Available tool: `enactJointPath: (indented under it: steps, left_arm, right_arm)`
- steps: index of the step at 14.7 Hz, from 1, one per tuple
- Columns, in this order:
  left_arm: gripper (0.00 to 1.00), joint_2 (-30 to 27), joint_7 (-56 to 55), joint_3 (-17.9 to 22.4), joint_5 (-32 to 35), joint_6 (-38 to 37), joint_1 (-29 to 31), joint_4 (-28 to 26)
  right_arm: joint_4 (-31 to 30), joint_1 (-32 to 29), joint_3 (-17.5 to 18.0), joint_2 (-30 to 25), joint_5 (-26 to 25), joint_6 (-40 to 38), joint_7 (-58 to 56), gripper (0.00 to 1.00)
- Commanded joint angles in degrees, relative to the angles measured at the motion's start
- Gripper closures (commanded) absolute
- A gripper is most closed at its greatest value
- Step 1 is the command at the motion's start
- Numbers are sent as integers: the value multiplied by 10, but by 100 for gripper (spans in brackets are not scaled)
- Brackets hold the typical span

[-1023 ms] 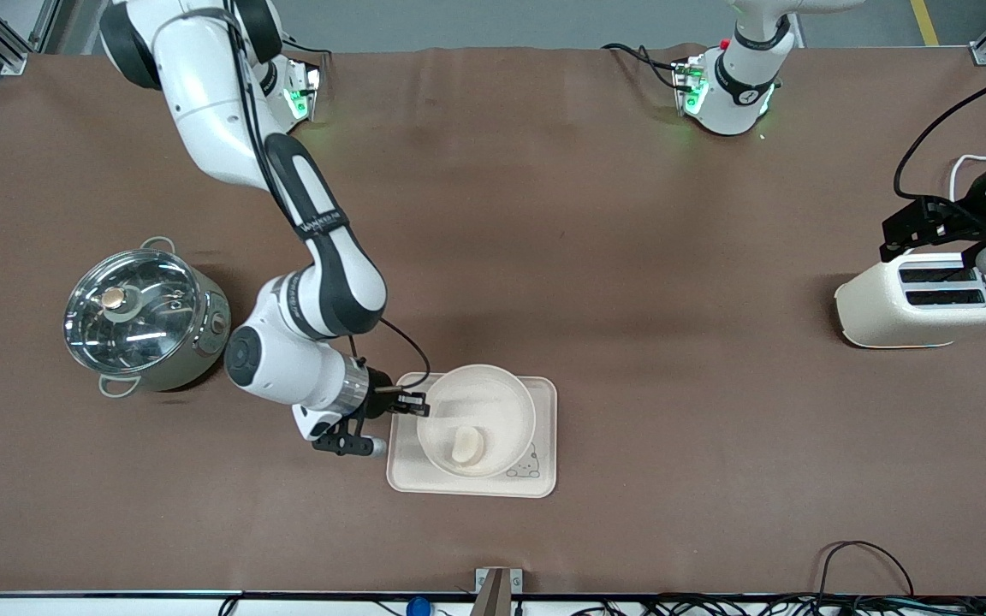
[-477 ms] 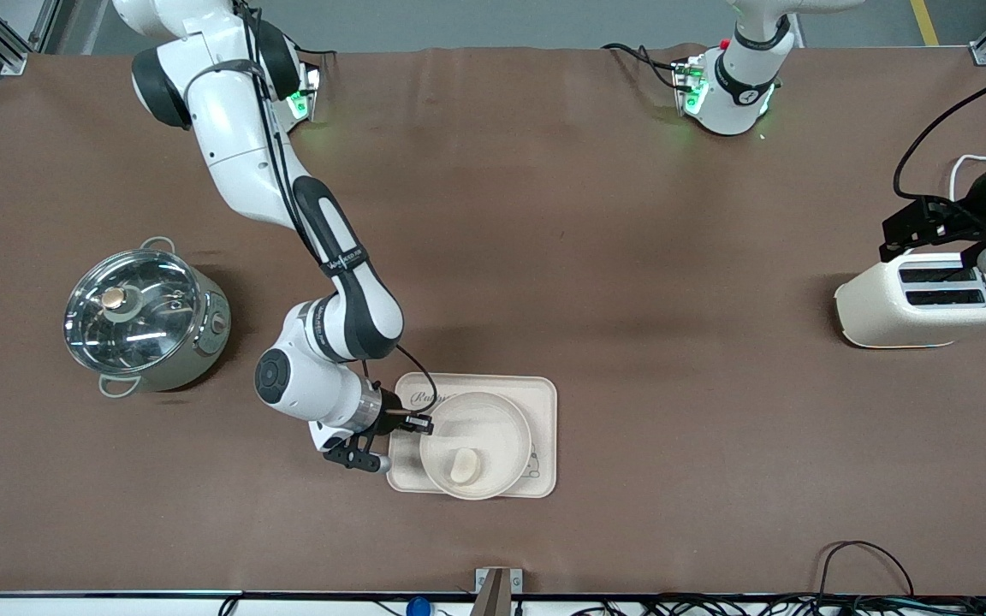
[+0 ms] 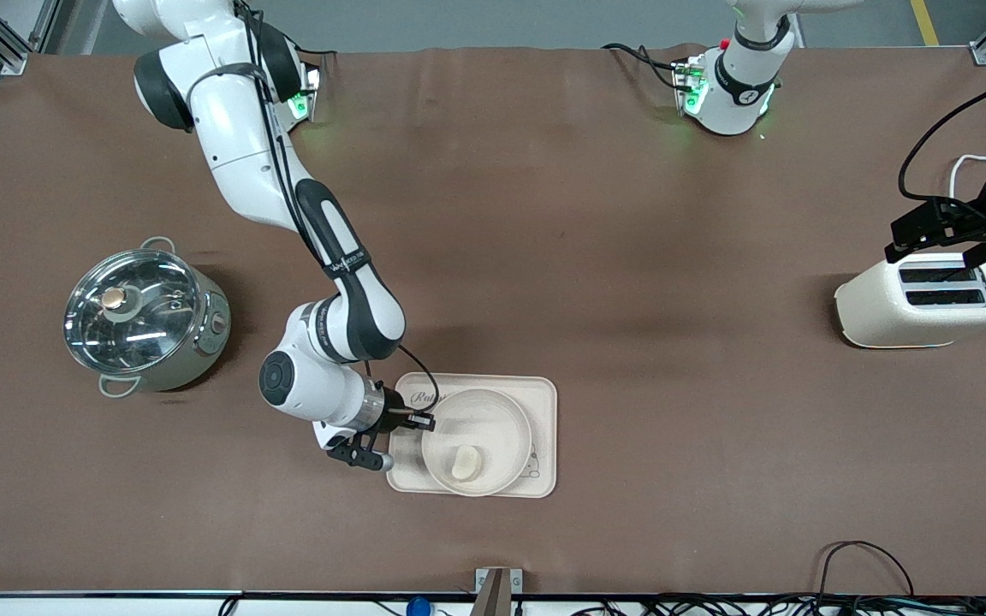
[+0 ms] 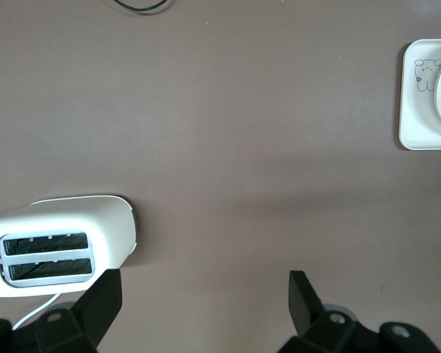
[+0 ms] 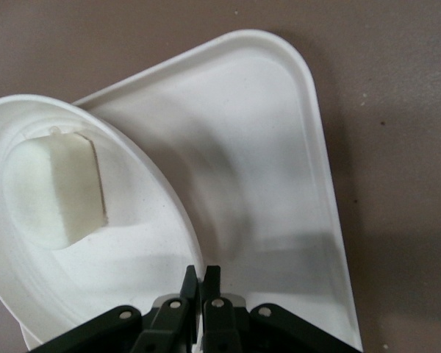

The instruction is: Place bun in plate and plate on tray

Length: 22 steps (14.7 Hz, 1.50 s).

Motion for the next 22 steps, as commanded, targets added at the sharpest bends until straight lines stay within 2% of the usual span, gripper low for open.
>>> enactJointPath:
  steps: [1, 2, 4, 5, 7, 8, 9, 12, 14, 18, 20, 22]
  left_arm:
    - [0, 2, 3, 1, -8, -5, -1, 8]
    - [0, 1, 2, 1, -8, -6, -1, 7]
    - [0, -3, -4, -1, -7, -8, -1, 3]
    - [0, -3, -11, -1, -6, -14, -2, 3]
    - [0, -2, -11, -2, -6, -14, -2, 3]
    - [0, -2, -11, -2, -6, -14, -2, 3]
    - [0, -2, -11, -2, -5, -14, -2, 3]
    - [0, -1, -11, -2, -1, -15, -4, 6]
    - [0, -1, -10, -2, 0, -15, -5, 6]
    - [0, -1, -9, -3, 0, -15, -5, 6]
    - [0, -1, -7, -3, -1, -15, -4, 6]
    - [0, -1, -7, -3, -1, -15, -4, 6]
  right_arm:
    - [9, -5, 6, 2, -3, -17, -3, 63]
    - [9, -4, 6, 2, -10, -17, -2, 50]
    - [9, -7, 6, -2, -31, -21, -2, 37]
    - [10, -7, 6, -8, -43, -32, -1, 37]
    - [10, -8, 3, -25, -64, -70, 2, 29]
    - [10, -9, -1, -39, -76, -88, 2, 19]
    - [10, -8, -9, -54, -91, -104, 0, 0]
    - [10, -7, -26, -102, -149, -155, 4, 0]
    - [10, -5, -64, -138, -175, -212, -1, 0]
    - [9, -7, -111, -229, -250, -340, -4, 0]
    - [9, -9, -115, -269, -301, -382, -12, 0]
    - [9, -17, -115, -304, -307, -406, -13, 0]
